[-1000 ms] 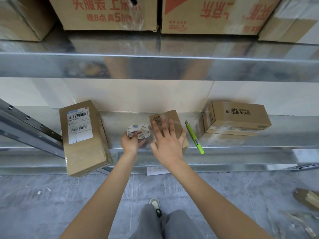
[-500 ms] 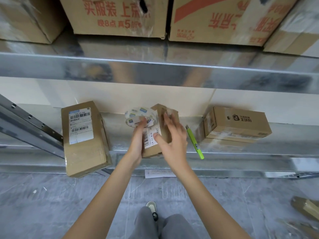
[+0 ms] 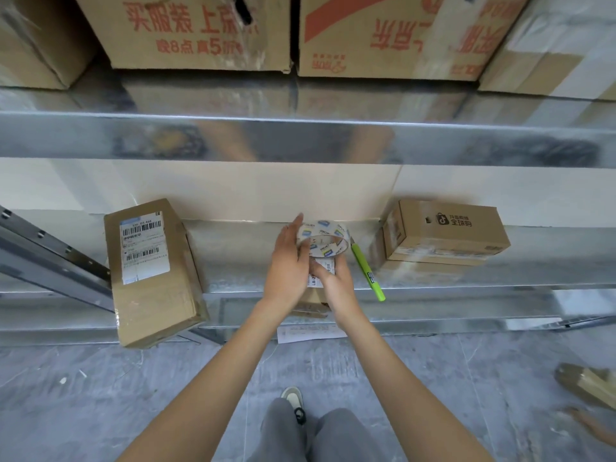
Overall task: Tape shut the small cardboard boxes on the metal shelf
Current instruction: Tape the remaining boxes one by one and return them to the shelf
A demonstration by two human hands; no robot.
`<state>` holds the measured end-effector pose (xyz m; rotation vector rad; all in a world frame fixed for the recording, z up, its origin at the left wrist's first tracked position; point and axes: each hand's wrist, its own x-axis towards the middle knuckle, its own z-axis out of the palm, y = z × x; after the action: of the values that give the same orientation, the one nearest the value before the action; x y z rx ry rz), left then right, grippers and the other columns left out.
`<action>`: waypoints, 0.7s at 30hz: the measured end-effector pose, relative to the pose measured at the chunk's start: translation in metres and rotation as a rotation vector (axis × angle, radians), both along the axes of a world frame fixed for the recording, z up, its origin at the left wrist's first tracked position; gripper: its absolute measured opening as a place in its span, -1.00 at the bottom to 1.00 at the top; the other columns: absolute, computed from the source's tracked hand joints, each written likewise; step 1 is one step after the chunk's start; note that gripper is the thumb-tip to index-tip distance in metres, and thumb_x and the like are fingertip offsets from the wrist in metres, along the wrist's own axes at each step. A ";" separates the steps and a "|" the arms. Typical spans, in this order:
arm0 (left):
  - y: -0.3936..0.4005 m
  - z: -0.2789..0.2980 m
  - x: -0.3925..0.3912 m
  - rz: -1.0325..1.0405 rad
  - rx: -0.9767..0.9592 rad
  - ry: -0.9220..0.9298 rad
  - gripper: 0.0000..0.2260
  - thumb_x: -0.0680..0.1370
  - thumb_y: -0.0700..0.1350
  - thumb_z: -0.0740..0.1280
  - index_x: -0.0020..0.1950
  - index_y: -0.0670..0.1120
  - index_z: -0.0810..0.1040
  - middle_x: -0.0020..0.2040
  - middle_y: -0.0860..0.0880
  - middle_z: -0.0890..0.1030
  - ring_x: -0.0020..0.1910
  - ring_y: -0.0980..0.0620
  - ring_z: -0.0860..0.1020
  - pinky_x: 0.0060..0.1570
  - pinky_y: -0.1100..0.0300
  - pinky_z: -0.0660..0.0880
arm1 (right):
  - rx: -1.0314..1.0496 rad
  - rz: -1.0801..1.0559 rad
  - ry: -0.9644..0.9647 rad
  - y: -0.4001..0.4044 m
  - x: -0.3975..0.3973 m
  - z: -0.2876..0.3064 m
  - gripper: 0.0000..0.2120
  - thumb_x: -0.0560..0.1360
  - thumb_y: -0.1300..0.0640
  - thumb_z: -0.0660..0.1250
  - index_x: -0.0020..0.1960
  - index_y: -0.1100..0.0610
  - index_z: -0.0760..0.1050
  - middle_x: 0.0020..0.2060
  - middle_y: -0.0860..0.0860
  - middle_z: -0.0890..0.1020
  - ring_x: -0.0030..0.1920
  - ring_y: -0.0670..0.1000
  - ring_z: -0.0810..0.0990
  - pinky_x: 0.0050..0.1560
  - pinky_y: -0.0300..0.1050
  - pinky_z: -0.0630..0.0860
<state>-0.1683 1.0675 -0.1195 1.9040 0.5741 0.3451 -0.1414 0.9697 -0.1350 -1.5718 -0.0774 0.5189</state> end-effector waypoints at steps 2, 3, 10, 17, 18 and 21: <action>0.008 0.003 -0.003 0.010 0.068 -0.015 -0.69 0.65 -0.22 0.10 0.36 -0.06 0.41 0.25 -0.05 0.54 0.21 0.00 0.52 0.17 0.27 0.44 | -0.019 0.022 -0.022 0.000 0.001 0.001 -0.47 0.51 0.24 0.37 0.42 -0.03 0.32 0.32 -0.01 0.50 0.34 -0.05 0.44 0.38 -0.02 0.38; 0.015 0.003 -0.006 0.024 0.108 -0.012 -0.76 0.64 -0.21 0.09 0.26 -0.06 0.43 0.14 -0.02 0.59 0.09 -0.01 0.56 0.03 0.36 0.46 | -0.043 0.046 -0.028 -0.001 0.001 0.001 -0.38 0.51 0.21 0.37 0.49 -0.05 0.23 0.40 -0.04 0.42 0.40 -0.07 0.38 0.43 -0.01 0.31; 0.086 0.005 -0.039 0.091 0.346 0.137 -0.84 0.64 -0.27 0.05 0.14 -0.19 0.38 0.02 -0.25 0.61 -0.05 -0.24 0.60 -0.17 -0.08 0.58 | -0.089 0.092 -0.037 -0.004 0.002 -0.003 -0.25 0.52 0.05 0.39 0.52 -0.28 0.01 0.49 -0.21 0.25 0.46 -0.16 0.24 0.51 0.01 0.17; 0.084 -0.009 -0.035 0.102 0.281 0.313 -0.83 0.60 -0.33 0.03 0.10 -0.24 0.37 0.04 -0.30 0.60 -0.01 -0.28 0.58 -0.07 -0.18 0.55 | -0.233 0.133 -0.146 -0.005 0.003 -0.005 -0.25 0.55 -0.09 0.31 0.56 -0.18 -0.08 0.56 -0.15 0.07 0.55 -0.07 0.05 0.54 0.04 0.00; 0.081 -0.011 -0.033 0.096 0.262 0.323 -0.83 0.60 -0.34 0.04 0.11 -0.24 0.37 0.06 -0.30 0.60 0.02 -0.28 0.58 -0.05 -0.17 0.55 | -0.419 0.166 -0.269 -0.007 0.005 -0.006 -0.25 0.56 -0.18 0.24 0.57 -0.11 -0.13 0.57 -0.14 -0.03 0.57 -0.05 -0.07 0.53 0.08 -0.09; 0.075 -0.015 -0.029 0.103 0.238 0.333 -0.83 0.59 -0.36 0.09 0.14 -0.24 0.36 0.12 -0.29 0.60 0.08 -0.26 0.58 -0.02 -0.11 0.57 | -1.022 0.243 -0.680 -0.006 0.005 -0.004 -0.22 0.54 -0.38 -0.11 0.59 0.06 -0.16 0.57 -0.07 -0.14 0.55 -0.01 -0.27 0.44 0.30 -0.31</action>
<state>-0.1977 1.1425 -0.1345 2.1850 0.8869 0.1668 -0.1363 0.9637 -0.1393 -2.7171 -0.6009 0.1637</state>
